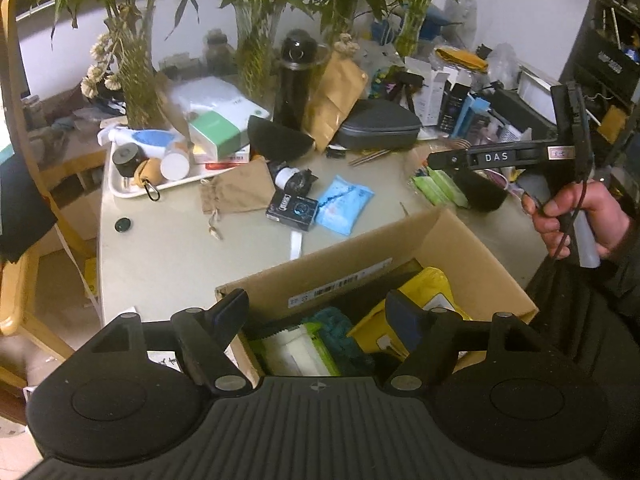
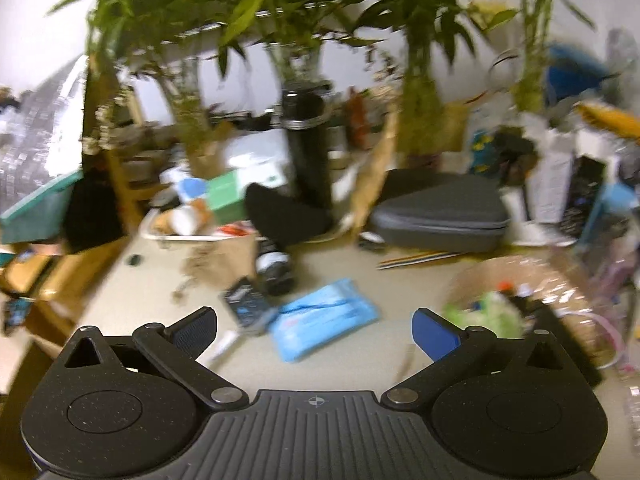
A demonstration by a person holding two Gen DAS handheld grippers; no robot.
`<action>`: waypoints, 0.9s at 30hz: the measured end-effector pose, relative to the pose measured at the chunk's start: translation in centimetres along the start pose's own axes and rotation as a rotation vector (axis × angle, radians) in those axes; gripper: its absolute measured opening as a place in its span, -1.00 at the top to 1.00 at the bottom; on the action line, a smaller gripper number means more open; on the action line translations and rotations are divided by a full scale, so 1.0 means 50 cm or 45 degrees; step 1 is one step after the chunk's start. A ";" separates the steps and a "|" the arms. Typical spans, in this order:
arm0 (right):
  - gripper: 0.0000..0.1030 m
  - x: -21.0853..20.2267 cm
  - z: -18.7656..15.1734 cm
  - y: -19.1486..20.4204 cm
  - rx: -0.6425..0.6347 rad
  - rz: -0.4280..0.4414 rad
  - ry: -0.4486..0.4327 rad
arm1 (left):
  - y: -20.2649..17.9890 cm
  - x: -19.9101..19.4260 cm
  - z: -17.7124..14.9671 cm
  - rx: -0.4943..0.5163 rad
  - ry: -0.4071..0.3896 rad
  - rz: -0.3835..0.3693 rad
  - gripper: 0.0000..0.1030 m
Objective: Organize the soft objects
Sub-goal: 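Move the open left tool away from the box back over the table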
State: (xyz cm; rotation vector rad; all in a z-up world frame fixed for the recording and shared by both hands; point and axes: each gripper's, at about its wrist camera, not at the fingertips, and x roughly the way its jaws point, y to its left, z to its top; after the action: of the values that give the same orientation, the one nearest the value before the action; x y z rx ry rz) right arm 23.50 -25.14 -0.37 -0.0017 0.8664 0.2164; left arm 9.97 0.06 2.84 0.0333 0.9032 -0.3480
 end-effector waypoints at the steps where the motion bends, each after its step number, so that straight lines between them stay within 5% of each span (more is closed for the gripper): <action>1: -1.00 0.000 0.000 -0.001 -0.002 -0.018 -0.003 | 0.001 0.000 0.000 0.004 -0.007 0.008 -0.45; 14: -1.00 0.011 -0.007 0.017 -0.123 -0.125 -0.005 | 0.002 0.000 0.008 0.060 -0.112 0.180 -0.45; 27: -1.00 0.021 -0.008 0.037 -0.164 0.034 0.049 | 0.054 0.019 0.010 -0.064 -0.226 0.314 -0.46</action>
State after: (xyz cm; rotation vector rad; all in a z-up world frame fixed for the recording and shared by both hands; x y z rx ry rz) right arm 23.52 -23.17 -1.25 -0.1149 0.8897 0.2976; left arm 11.71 2.25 2.11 0.0655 0.7224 -0.0965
